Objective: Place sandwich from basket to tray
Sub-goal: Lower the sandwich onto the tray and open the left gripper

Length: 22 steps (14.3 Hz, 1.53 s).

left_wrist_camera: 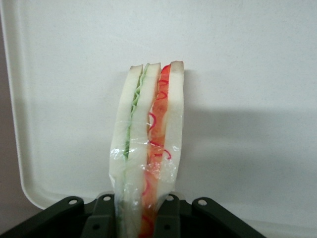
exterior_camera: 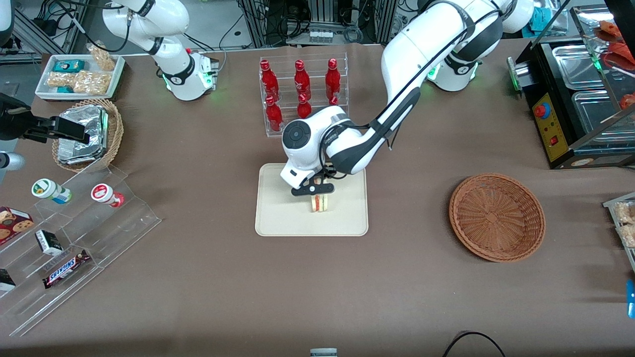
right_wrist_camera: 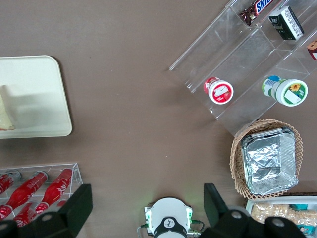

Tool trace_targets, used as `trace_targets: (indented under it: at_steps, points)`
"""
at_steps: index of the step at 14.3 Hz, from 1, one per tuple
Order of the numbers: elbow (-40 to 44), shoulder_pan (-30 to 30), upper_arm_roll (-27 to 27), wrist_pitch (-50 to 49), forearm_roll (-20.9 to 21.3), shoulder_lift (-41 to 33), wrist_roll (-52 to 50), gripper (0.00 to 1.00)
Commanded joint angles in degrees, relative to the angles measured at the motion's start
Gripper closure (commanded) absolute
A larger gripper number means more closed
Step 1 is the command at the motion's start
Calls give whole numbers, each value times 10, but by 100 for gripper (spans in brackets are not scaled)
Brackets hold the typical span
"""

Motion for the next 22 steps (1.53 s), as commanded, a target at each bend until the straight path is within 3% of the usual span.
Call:
trace_targets:
  at_steps: [1,3,10,15,20,22]
  points:
    - [24,-20,5,11,12,18,-17,52]
    - [23,-24,9,24,19,23,-18,0]
    - [28,-19,14,5,26,-23,-26,0]
    - [-10,48,13,-76,14,-138,28,0]
    - [-23,183,12,-251,-101,-257,249,0]
    - [-24,237,12,-323,-108,-298,315,0]
